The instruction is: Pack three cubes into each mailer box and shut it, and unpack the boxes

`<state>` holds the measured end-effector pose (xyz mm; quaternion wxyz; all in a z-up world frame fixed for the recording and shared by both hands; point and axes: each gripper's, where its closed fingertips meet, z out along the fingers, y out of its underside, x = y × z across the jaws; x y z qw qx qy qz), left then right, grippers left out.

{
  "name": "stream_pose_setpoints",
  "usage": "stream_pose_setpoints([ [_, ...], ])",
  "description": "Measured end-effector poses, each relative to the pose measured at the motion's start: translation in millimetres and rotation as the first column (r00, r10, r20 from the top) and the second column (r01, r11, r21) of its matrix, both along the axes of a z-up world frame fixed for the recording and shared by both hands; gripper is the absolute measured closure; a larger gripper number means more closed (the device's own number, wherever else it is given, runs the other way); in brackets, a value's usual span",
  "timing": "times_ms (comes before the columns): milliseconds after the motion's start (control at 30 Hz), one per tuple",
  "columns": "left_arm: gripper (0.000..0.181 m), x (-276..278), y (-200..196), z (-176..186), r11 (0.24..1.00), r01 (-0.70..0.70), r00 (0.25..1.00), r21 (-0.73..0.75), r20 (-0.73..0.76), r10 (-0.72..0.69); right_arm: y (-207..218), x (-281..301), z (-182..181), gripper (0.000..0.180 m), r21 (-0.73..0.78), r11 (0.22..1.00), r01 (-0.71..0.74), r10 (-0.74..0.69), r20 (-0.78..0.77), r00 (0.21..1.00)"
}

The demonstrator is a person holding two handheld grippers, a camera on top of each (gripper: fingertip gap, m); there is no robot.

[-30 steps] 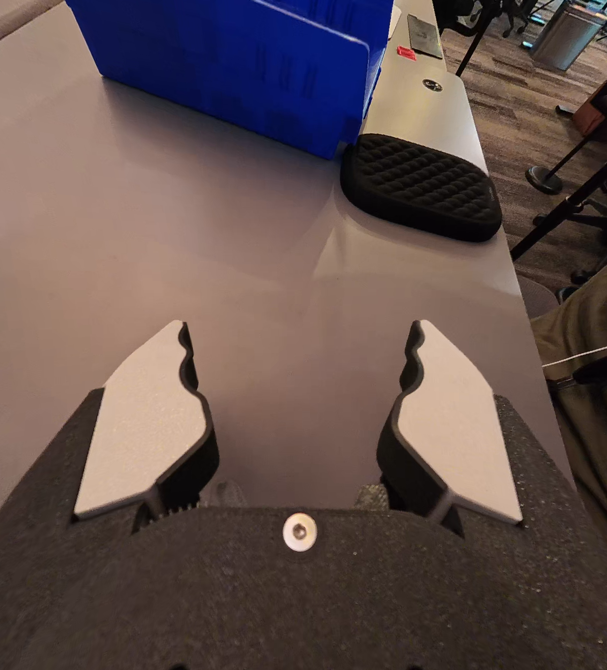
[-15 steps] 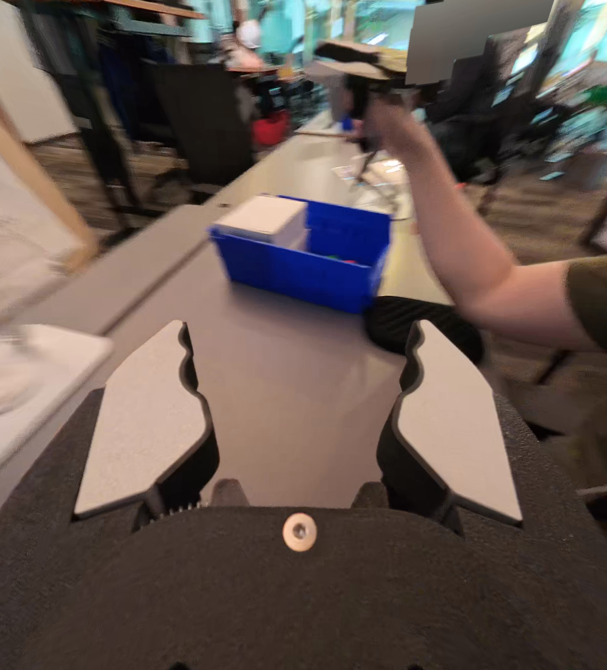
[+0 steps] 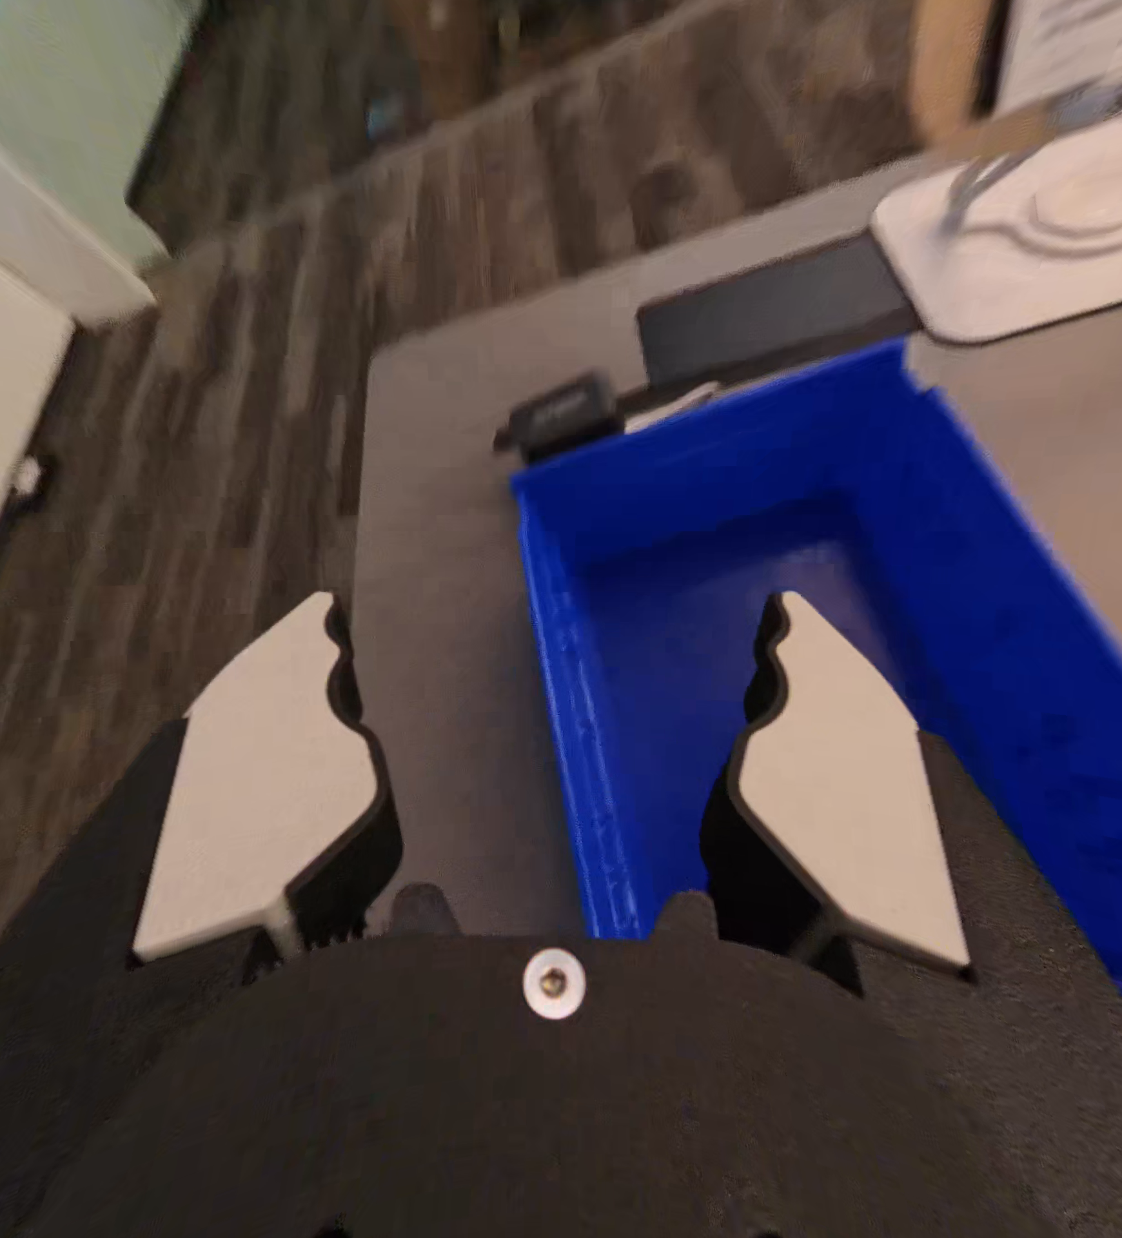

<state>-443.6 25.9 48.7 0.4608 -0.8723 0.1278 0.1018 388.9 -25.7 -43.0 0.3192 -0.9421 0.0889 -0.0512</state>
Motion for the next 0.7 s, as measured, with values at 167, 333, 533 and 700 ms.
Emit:
stream_pose_setpoints([
  [167, 0.075, -47.1, -8.1, -58.3, 0.968, -0.102, 0.985, -0.231, 0.112, 0.131, -19.9, 11.1, -38.5, 0.116, -0.153, 0.988, 0.029, -0.034, -0.032, 0.999],
  [333, 0.08, -37.1, -22.2, -107.4, 0.882, -0.03, 0.967, -0.471, 0.211, 0.146, -23.6, -12.0, -74.1, 0.131, -0.269, 0.956, -0.115, 0.069, -0.173, 0.982],
  [533, 0.098, -37.0, -29.8, -142.1, 0.784, -0.052, 0.973, -0.619, 0.147, 0.18, -24.3, -11.9, -75.6, 0.161, -0.283, 0.955, -0.084, 0.015, -0.238, 0.971],
  [700, 0.152, -30.7, -32.4, -153.4, 0.739, -0.027, 0.978, -0.673, 0.134, 0.158, -24.7, -13.2, -77.3, 0.171, -0.319, 0.943, -0.098, 0.032, -0.206, 0.978],
])
